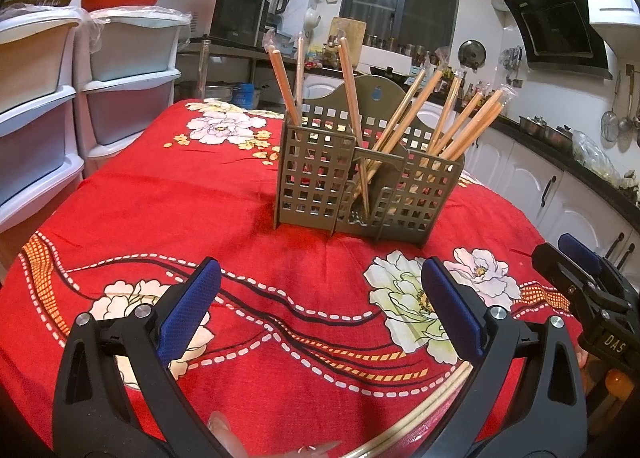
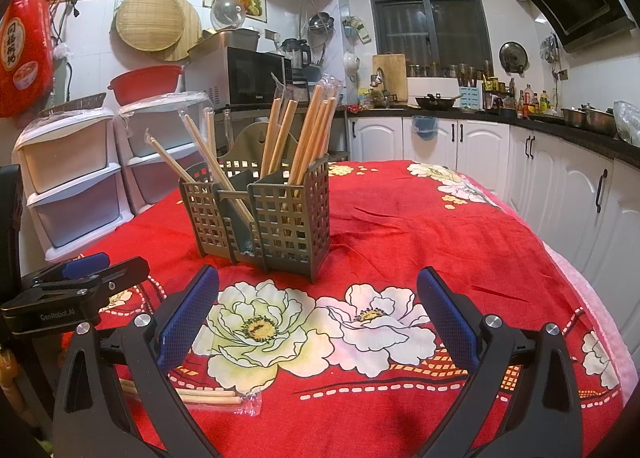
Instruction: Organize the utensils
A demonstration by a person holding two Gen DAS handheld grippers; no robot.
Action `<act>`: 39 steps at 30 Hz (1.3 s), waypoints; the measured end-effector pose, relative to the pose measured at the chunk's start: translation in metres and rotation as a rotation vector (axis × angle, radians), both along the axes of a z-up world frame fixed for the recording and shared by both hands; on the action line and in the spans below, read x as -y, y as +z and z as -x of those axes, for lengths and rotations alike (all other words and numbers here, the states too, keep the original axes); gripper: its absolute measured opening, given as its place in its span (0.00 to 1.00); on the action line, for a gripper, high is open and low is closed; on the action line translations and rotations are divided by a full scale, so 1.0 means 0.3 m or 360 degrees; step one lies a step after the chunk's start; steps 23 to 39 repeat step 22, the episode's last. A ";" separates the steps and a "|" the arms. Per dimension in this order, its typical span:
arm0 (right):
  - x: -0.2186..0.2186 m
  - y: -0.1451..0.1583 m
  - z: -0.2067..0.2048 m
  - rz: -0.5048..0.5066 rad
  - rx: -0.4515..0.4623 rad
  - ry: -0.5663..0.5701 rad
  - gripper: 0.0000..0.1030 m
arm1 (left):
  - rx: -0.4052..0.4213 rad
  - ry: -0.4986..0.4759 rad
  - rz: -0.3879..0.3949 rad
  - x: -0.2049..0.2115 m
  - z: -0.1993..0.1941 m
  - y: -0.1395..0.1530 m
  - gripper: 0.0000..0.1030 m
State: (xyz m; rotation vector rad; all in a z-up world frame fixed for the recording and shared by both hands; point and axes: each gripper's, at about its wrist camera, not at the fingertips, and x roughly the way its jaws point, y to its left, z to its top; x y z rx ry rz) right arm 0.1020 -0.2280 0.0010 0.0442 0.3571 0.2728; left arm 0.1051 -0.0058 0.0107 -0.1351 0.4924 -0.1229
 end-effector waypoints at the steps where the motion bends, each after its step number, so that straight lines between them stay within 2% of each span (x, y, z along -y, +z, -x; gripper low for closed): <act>1: 0.000 0.000 0.000 0.0000 0.0000 -0.0001 0.94 | 0.0000 0.0001 -0.0001 0.001 0.001 0.000 0.89; 13: 0.010 -0.008 0.002 0.0021 -0.0012 -0.0037 0.94 | 0.0017 -0.0028 0.0024 -0.002 0.008 0.005 0.89; 17: 0.037 0.009 -0.018 0.0040 -0.0048 -0.0089 0.94 | -0.0031 -0.0009 0.0063 -0.040 0.018 0.041 0.89; 19: 0.078 0.020 -0.054 0.0080 -0.0097 -0.0179 0.94 | -0.0079 0.0027 0.0051 -0.090 0.003 0.073 0.89; 22: 0.190 0.009 -0.180 0.0149 -0.0328 -0.0340 0.94 | -0.0110 0.0190 -0.0059 -0.212 -0.041 0.122 0.89; 39: 0.190 0.009 -0.180 0.0149 -0.0328 -0.0340 0.94 | -0.0110 0.0190 -0.0059 -0.212 -0.041 0.122 0.89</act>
